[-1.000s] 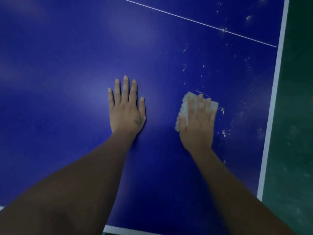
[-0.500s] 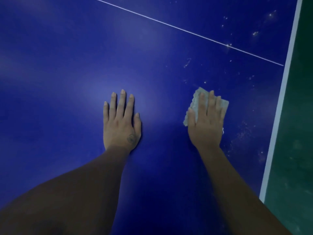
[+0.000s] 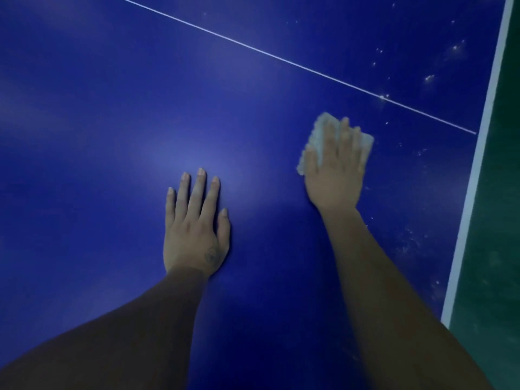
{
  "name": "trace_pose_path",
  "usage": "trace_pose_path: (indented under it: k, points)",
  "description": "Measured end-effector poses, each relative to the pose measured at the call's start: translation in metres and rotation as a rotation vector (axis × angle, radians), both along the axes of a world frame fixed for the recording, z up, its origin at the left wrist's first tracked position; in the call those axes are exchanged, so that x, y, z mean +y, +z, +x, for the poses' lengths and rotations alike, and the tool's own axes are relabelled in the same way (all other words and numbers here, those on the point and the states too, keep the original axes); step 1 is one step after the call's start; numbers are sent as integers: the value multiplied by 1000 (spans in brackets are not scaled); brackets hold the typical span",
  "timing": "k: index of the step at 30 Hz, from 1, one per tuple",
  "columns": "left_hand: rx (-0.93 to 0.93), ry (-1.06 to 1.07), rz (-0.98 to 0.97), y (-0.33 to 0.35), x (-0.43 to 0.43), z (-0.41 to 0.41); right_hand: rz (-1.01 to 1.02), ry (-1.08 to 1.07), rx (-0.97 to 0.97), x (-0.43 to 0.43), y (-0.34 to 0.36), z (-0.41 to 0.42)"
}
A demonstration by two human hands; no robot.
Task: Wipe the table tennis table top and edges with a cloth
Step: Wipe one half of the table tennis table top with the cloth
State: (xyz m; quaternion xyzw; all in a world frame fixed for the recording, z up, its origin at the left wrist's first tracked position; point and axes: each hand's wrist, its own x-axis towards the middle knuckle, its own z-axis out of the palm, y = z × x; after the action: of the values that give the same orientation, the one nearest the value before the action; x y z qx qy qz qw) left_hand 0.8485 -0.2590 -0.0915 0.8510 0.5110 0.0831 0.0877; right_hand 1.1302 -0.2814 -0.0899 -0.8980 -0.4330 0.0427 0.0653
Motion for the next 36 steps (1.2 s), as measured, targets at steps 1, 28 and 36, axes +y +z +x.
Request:
trace_pose_path:
  k: [1,28,36]
  points:
    - [-2,0,4,0,0,0,-5,-46,-2,-13,1,4]
    - [-19,-1,-13,-3,-1,-1,-58,110,26,58,4,43]
    - [-37,-1,3,-2,0,-1,-40,-211,23,12,12,125]
